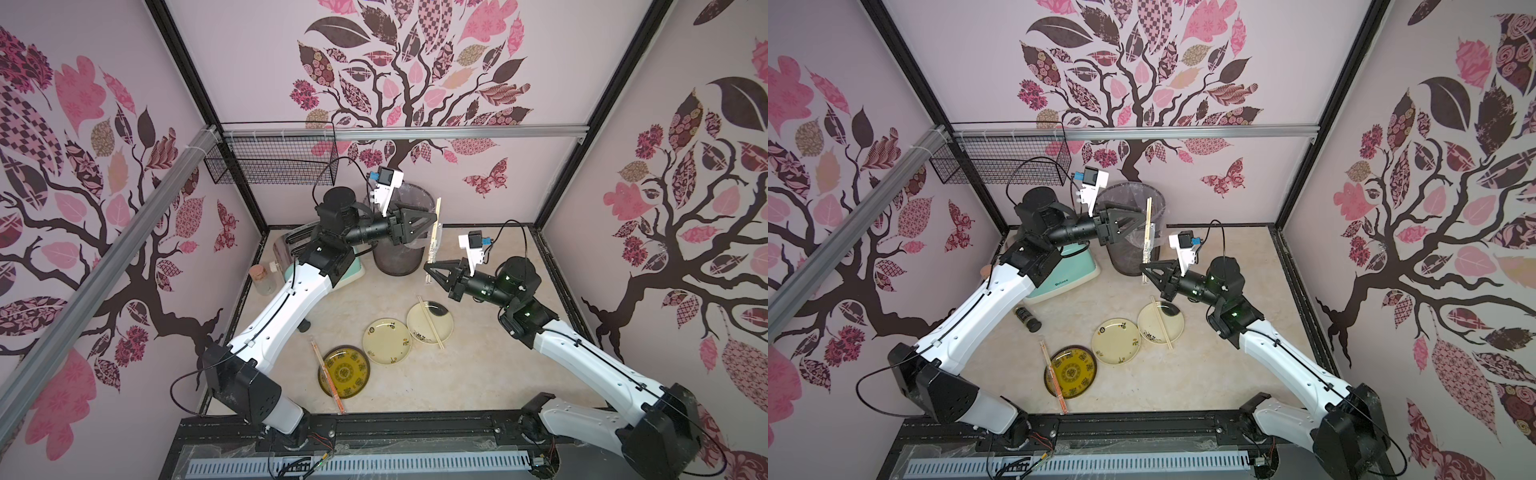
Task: Remove the packaging of disposable chopsticks
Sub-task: Remove the packet bag from the disposable chopsticks.
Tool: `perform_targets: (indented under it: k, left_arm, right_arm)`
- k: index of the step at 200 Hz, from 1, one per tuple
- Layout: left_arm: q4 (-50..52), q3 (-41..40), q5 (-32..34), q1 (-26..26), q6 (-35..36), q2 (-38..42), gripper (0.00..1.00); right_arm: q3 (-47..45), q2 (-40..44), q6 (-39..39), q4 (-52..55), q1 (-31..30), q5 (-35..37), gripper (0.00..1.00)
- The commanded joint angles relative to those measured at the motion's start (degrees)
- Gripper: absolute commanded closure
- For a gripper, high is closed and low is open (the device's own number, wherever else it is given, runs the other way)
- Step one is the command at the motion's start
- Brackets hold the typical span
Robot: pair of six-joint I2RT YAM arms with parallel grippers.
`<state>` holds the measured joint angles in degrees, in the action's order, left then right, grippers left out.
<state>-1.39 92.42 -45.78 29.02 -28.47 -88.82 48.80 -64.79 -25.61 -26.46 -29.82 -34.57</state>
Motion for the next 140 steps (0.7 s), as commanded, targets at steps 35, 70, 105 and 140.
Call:
perform_targets:
  k: [35,70,105,140]
  left_arm:
    - [3.4,-0.3,-0.2,1.4,2.5,-1.1,0.73]
    - [4.4,-2.2,0.6,2.3,3.5,-0.8,0.9]
    - [4.7,-4.6,0.8,3.0,3.8,-0.4,0.9]
    - [4.5,-8.7,1.3,3.7,3.7,1.0,0.86]
  right_arm:
    - [1.6,-0.4,0.9,-1.2,-0.1,1.8,1.0]
    - [3.6,-1.0,1.5,-0.9,-0.1,2.6,1.0]
    - [5.6,-1.7,2.0,-0.9,-0.1,3.5,1.0]
    - [8.3,-2.6,2.9,-0.5,-0.1,4.3,1.0]
